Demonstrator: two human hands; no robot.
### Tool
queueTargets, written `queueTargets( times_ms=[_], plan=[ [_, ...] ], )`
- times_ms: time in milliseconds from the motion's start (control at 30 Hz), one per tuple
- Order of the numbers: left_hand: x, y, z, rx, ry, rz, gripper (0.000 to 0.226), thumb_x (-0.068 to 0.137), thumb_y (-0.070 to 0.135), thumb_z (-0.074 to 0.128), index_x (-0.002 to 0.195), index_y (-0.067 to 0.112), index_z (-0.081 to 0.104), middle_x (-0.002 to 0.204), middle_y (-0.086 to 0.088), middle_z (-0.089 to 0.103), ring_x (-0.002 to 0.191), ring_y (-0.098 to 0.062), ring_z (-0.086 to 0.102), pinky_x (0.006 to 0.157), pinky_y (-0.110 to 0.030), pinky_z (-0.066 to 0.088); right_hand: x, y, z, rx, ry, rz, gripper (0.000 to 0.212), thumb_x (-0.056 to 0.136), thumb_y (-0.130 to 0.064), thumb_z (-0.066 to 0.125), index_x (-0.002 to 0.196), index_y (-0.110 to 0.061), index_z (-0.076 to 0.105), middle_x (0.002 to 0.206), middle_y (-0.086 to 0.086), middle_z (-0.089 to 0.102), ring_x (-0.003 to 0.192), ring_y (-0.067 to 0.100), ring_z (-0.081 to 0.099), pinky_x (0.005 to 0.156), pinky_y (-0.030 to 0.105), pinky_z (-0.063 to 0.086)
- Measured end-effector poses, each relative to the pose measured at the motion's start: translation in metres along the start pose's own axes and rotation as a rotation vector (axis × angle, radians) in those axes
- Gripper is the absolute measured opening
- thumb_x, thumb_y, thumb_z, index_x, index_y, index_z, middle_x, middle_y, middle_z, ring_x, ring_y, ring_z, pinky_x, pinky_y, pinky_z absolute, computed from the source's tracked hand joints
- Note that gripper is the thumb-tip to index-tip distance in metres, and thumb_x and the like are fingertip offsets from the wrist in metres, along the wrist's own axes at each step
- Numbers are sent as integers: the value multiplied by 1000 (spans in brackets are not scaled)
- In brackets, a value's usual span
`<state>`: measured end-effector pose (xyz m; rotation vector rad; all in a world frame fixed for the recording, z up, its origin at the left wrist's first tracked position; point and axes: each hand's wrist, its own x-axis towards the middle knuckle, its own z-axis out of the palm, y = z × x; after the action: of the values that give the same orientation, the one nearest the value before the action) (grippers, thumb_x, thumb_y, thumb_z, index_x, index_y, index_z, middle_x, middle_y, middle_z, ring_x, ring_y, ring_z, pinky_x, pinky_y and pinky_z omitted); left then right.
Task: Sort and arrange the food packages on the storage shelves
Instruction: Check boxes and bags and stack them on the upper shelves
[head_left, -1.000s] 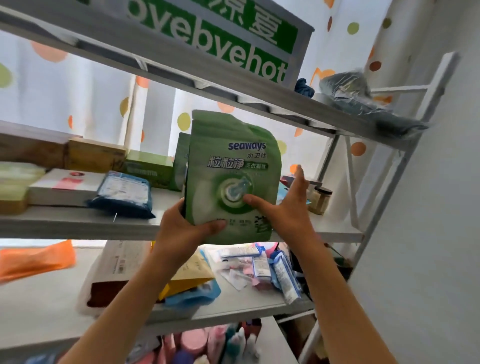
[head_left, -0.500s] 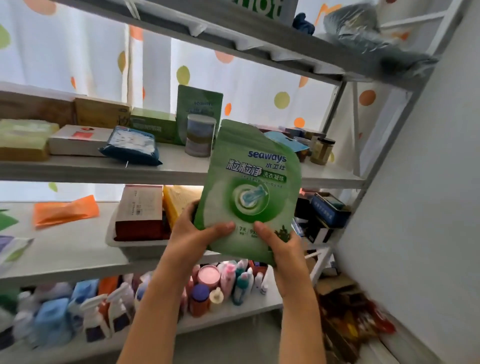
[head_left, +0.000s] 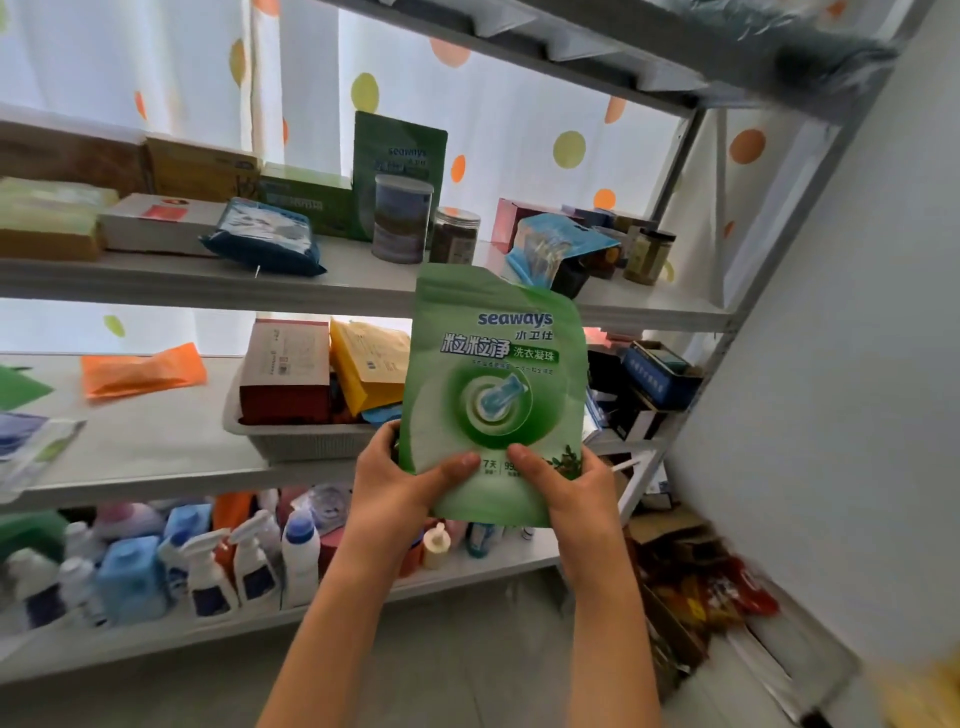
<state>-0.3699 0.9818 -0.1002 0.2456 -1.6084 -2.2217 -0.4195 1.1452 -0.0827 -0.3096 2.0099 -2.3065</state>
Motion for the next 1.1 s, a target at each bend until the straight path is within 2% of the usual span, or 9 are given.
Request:
queueTargets(
  times_ms=[233, 400, 467, 533, 633, 800, 867, 1000, 1100],
  plan=[
    [-10, -5, -13, 48, 27, 41, 57, 66, 7, 86, 117, 9, 60, 105, -5, 75, 93, -18, 73, 69, -26, 59, -11, 16, 10, 39, -11, 11, 43, 70, -16, 82, 108, -8, 67, 93, 6, 79, 82, 22, 77, 60, 33, 62],
    [-18, -4, -10, 77, -17, 27, 60, 68, 13, 85, 121, 15, 55, 108, -2, 71, 91, -10, 72, 66, -21, 58, -13, 18, -3, 51, -71, 82, 53, 69, -27, 80, 119, -14, 65, 110, 6, 77, 103, 24, 73, 87, 40, 59],
    [-18, -2, -7, 74, 5, 52, 55, 73, 14, 83, 120, 15, 55, 106, -1, 70, 85, -4, 72, 62, -17, 55, -14, 16, -9, -6, -147, 104, 57, 74, -30, 76, 127, -16, 61, 117, 3, 75, 109, 21, 71, 90, 35, 58],
    [-18, -3, -4, 72, 19, 72, 49, 76, 19, 80, 118, 16, 54, 104, 0, 69, 82, -1, 71, 60, -16, 55, -16, 17, -12, -49, -184, 116, 55, 76, -30, 73, 128, -17, 59, 117, 0, 75, 111, 18, 70, 87, 29, 58],
    [-16, -11, -2, 33, 35, 106, 39, 79, 28, 74, 111, 22, 54, 103, -2, 70, 85, -8, 73, 62, -20, 57, -19, 17, -15, -13, -151, 115, 55, 76, -32, 73, 127, -17, 60, 117, 3, 75, 111, 23, 70, 90, 36, 58],
    [-8, -14, -11, 96, 20, 196, 50, 78, 59, 68, 109, 20, 62, 99, -1, 75, 87, -17, 74, 67, -30, 60, -26, 17, -23, 189, -231, 180, 86, 53, -41, 98, 125, -9, 63, 121, 19, 71, 110, 35, 70, 86, 44, 61],
    [-9, -15, -12, 152, 13, 230, 49, 79, 61, 62, 105, 20, 64, 95, 1, 75, 82, -16, 73, 64, -28, 59, -27, 21, -25, 259, -261, 176, 80, 48, -38, 100, 117, -9, 71, 123, 23, 69, 110, 39, 69, 87, 48, 60],
    [-11, -22, -9, 515, 79, 297, 43, 86, 71, 50, 95, 30, 62, 80, 9, 71, 72, -9, 69, 61, -29, 53, -32, 27, -20, 361, -253, 140, 43, 71, -20, 84, 113, -19, 77, 125, 21, 68, 115, 41, 66, 92, 55, 56],
    [-12, -25, -4, 933, 178, 247, 62, 89, 75, 35, 119, 25, 56, 104, 5, 66, 95, -17, 62, 77, -37, 50, -33, 26, -20, 382, -158, 121, 31, 82, -16, 71, 112, -17, 76, 123, 21, 69, 113, 42, 67, 95, 60, 54]
  ],
)
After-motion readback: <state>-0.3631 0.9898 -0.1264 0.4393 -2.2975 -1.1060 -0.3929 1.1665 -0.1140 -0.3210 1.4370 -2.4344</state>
